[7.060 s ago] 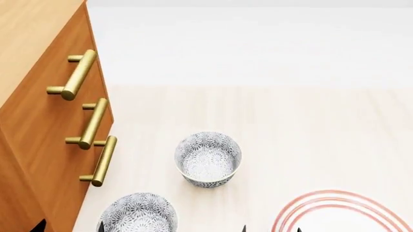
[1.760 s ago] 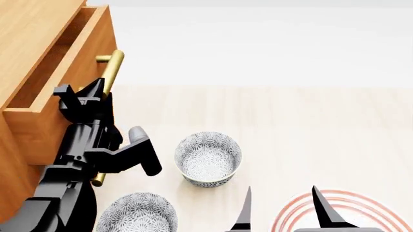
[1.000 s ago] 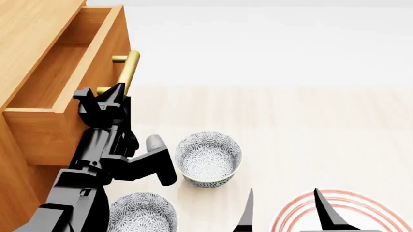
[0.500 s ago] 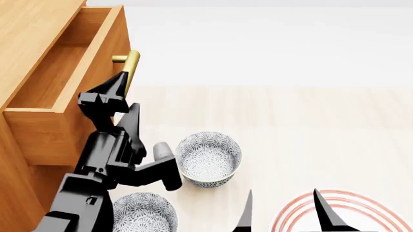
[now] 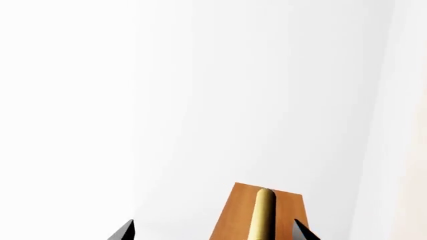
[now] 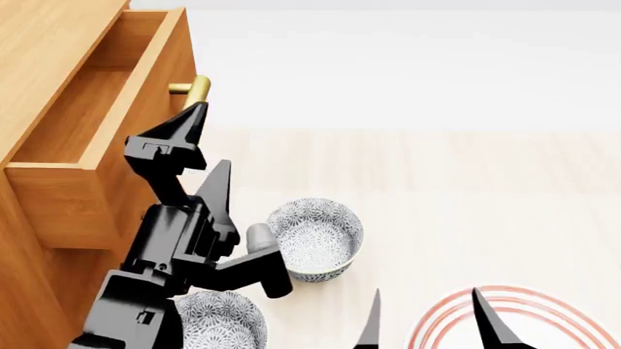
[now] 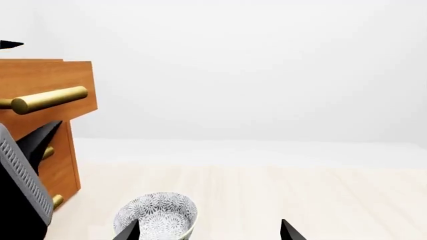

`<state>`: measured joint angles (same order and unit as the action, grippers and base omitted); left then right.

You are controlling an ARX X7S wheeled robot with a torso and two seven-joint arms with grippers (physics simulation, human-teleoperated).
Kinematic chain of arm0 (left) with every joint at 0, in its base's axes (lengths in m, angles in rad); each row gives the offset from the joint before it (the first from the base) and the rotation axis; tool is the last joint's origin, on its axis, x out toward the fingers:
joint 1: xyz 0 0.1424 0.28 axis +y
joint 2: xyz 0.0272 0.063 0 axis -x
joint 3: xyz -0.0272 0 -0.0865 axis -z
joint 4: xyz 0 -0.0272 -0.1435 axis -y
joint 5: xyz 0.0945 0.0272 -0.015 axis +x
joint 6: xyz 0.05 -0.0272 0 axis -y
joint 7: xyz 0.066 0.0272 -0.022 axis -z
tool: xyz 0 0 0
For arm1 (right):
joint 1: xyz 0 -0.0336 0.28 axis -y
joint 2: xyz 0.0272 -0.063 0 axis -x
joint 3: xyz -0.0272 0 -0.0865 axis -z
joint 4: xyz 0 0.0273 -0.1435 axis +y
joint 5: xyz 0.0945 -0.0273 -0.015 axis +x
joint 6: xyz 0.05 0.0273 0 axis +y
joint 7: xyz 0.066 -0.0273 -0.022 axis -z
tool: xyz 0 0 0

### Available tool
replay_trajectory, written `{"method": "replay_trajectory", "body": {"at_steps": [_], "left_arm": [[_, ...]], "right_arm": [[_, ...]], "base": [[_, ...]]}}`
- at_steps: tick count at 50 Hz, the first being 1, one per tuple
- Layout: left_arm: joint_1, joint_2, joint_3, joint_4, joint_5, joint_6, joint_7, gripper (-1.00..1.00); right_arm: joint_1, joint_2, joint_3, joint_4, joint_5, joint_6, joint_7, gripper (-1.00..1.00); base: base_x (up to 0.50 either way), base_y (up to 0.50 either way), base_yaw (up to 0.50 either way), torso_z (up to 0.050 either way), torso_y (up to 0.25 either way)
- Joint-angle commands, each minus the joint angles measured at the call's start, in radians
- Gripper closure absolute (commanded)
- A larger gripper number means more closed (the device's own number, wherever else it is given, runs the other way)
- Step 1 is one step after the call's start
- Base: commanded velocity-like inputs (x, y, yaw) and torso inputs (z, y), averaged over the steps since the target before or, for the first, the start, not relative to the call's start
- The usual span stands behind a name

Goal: Open the top drawer of the cabinet.

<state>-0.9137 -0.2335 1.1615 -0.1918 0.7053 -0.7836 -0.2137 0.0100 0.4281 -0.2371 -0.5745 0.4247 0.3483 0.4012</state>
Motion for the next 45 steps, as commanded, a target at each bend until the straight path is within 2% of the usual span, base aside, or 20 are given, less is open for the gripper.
{"method": "replay_trajectory", "body": {"at_steps": [1, 13, 20, 29, 33, 37, 38, 45], "left_arm": [[0.019, -0.014, 0.017, 0.196, 0.042, -0.068, 0.077, -1.0], [0.007, -0.015, 0.069, 0.459, 0.164, -0.214, 0.221, -1.0], [-0.042, 0.015, 0.111, 0.644, 0.29, -0.334, 0.365, -1.0], [-0.118, 0.053, 0.159, 0.713, 0.416, -0.422, 0.495, -1.0], [-0.176, 0.067, 0.191, 0.756, 0.509, -0.467, 0.604, -1.0], [-0.287, 0.104, 0.178, 0.801, 0.636, -0.535, 0.786, -1.0], [-0.34, 0.119, 0.161, 0.809, 0.685, -0.56, 0.877, -1.0], [-0.453, 0.16, 0.087, 0.826, 0.739, -0.605, 1.064, -1.0]], "right_arm": [[-0.006, 0.005, 0.002, -0.01, 0.002, 0.003, 0.009, -1.0], [-0.002, 0.009, -0.002, -0.016, 0.003, 0.012, 0.015, -1.0], [0.025, 0.006, -0.004, 0.045, 0.0, 0.015, 0.006, -1.0], [0.031, 0.002, -0.006, 0.096, -0.003, 0.004, -0.002, -1.0], [0.024, 0.005, -0.005, 0.105, -0.009, -0.002, -0.001, -1.0], [0.02, 0.003, -0.006, 0.126, -0.02, -0.011, 0.002, -1.0], [0.02, 0.001, -0.008, 0.136, -0.021, -0.018, -0.002, -1.0], [0.01, 0.002, -0.017, 0.134, -0.031, -0.026, 0.0, -1.0]], "base": [[0.0, 0.0, 0.0, 0.0, 0.0], [0.0, 0.0, 0.0, 0.0, 0.0], [0.0, 0.0, 0.0, 0.0, 0.0], [0.0, 0.0, 0.0, 0.0, 0.0], [0.0, 0.0, 0.0, 0.0, 0.0], [0.0, 0.0, 0.0, 0.0, 0.0], [0.0, 0.0, 0.0, 0.0, 0.0], [0.0, 0.0, 0.0, 0.0, 0.0]]}}
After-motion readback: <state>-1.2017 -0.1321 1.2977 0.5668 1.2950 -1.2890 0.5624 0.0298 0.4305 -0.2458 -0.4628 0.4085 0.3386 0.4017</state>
